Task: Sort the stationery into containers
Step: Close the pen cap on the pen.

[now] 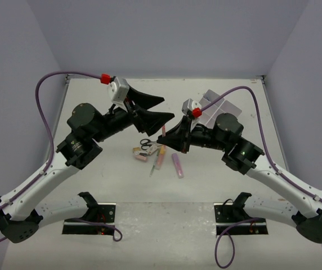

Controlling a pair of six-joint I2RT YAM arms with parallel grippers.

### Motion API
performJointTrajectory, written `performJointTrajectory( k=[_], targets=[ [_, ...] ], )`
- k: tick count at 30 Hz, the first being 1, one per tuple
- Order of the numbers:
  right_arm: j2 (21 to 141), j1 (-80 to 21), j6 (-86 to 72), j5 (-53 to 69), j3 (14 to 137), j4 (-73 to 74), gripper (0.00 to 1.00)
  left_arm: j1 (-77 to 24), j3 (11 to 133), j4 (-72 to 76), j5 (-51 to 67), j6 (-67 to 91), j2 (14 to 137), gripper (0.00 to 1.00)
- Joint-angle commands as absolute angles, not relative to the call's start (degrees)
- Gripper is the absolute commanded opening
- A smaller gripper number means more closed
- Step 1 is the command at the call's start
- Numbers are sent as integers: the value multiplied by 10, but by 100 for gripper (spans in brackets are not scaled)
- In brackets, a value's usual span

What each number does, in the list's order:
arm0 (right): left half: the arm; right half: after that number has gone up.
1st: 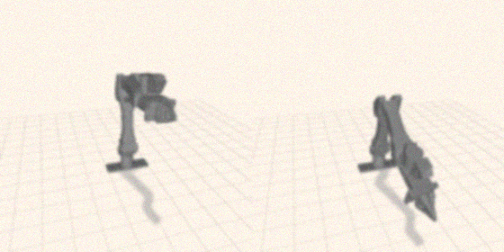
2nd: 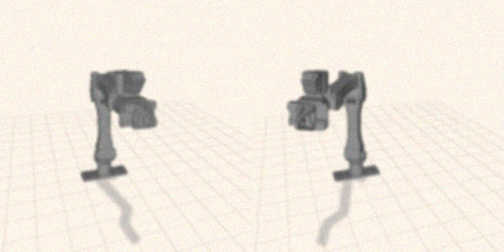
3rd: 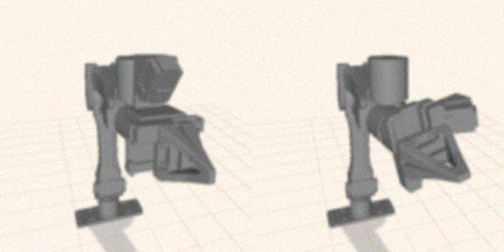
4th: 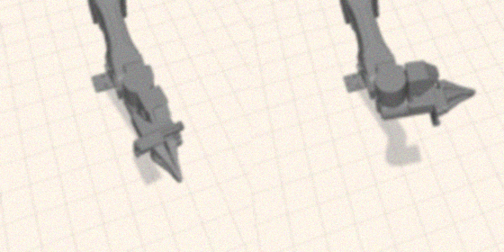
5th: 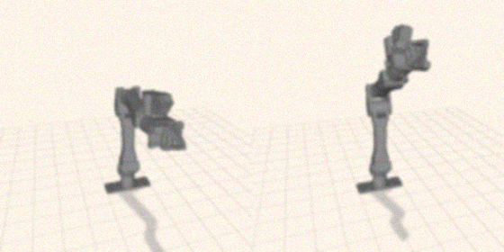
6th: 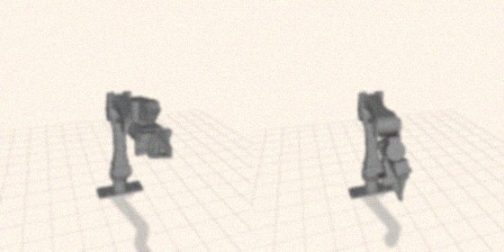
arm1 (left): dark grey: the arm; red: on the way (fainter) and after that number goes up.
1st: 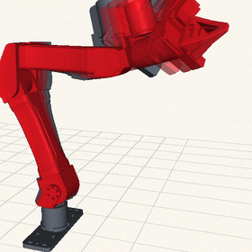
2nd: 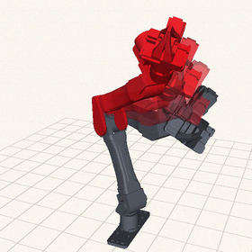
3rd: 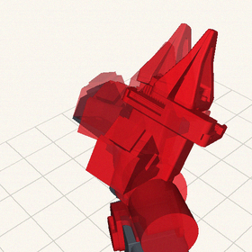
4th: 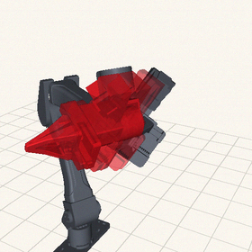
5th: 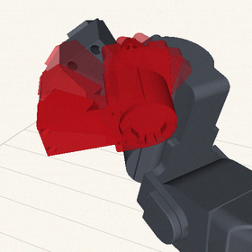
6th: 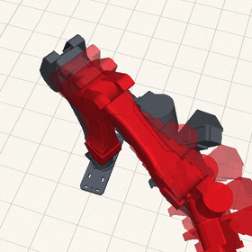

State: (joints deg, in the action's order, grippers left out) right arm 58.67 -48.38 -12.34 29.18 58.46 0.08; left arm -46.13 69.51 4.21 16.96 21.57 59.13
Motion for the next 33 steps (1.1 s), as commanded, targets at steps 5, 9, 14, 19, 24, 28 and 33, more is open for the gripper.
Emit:
performJointTrajectory(
  k=[5, 9, 14, 19, 24, 28, 33],
  targets=[
    [571, -487, -115, 278, 599, -2, 0, -458, 703, 70, 209, 228, 584, 55],
    [569, -487, -115, 279, 598, -2, 0, -458, 697, 66, 208, 227, 586, 54],
    [567, -487, -113, 271, 597, -2, 0, -458, 693, 58, 213, 226, 593, 52],
    [563, -487, -110, 263, 597, -2, 0, -457, 681, 49, 215, 224, 594, 49],
    [560, -487, -109, 262, 596, -2, 0, -457, 671, 46, 213, 223, 594, 35],
    [561, -487, -108, 258, 596, -2, 0, -457, 667, 50, 223, 228, 597, 3],
    [556, -488, -109, 245, 594, -5, 0, -458, 665, 49, 230, 228, 596, 0]
  ],
)
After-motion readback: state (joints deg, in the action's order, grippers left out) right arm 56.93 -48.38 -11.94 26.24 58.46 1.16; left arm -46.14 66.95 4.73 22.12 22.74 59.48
